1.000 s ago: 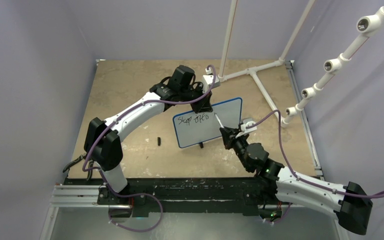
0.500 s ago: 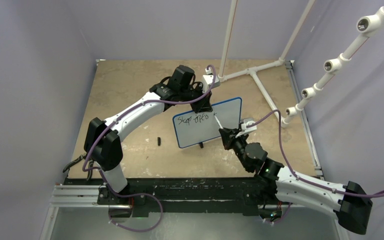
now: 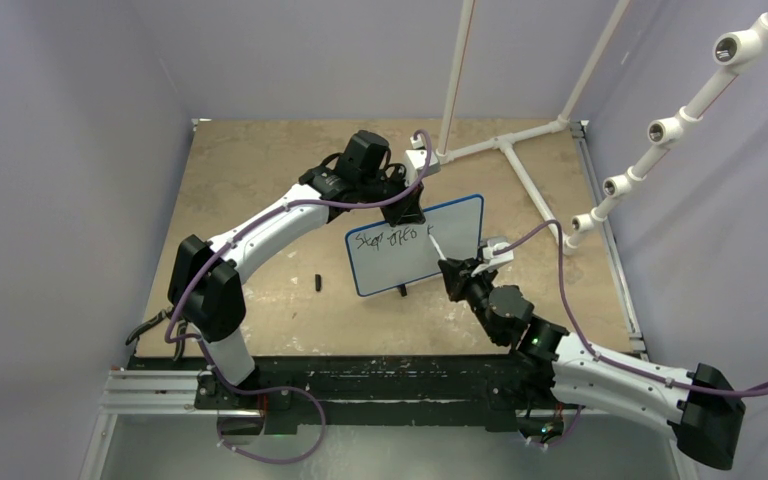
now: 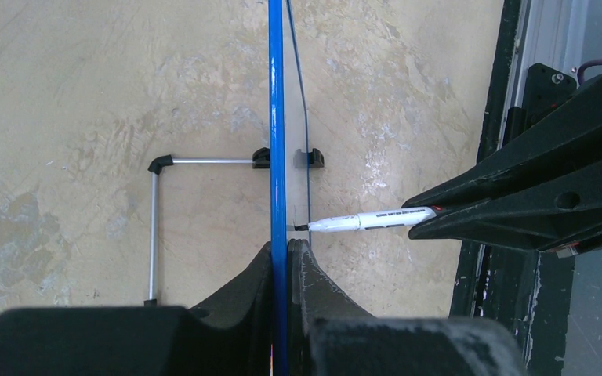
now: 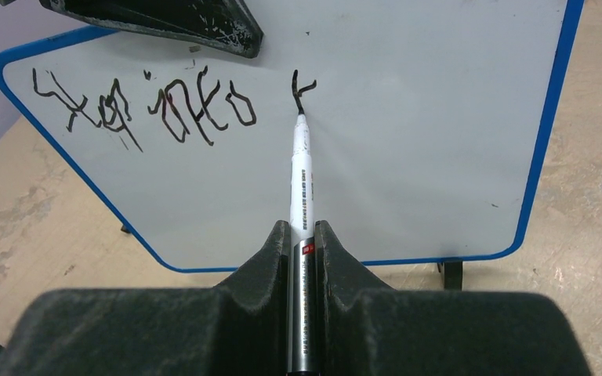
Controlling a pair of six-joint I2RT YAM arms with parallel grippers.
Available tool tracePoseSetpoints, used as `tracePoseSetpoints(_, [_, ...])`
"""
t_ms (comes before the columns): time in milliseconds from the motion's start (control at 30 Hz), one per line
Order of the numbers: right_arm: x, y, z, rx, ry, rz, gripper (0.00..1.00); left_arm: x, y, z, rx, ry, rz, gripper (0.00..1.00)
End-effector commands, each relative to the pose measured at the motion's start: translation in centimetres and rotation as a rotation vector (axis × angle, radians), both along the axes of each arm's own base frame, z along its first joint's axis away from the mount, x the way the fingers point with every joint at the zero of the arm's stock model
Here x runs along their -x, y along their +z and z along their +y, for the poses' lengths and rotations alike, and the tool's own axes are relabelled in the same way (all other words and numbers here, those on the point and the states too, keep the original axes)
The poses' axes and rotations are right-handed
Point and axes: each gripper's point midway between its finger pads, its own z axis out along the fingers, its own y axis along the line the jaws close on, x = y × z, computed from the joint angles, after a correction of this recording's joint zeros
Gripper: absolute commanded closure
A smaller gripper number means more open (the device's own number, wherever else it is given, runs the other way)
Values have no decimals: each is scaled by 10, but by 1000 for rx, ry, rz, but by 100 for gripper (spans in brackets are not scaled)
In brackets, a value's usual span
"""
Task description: Write a sentence on the whiteboard
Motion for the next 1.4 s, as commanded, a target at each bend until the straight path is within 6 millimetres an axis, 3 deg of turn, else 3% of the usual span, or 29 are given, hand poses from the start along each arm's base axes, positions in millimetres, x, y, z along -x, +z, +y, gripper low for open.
tracePoseSetpoints(0, [-2,5,-4,-12,-27,7,100,4,14,-2,28,-42,-53,100])
tracePoseSetpoints(400, [-4,7,-10,-24,-62,1,100,4,12,-1,24,-43,-49,100])
tracePoseSetpoints(833, [3,32,-11,-66,-6,-109,100,4,9,-2,21,-44,-43,100])
tracePoseSetpoints(1100, [1,24,0,-27,25,-83,100,3,9,-2,20,-43,-44,100])
tracePoseSetpoints(1367, [5,21,-3,-43,31,-73,100,2,7,0,12,-34,-45,100])
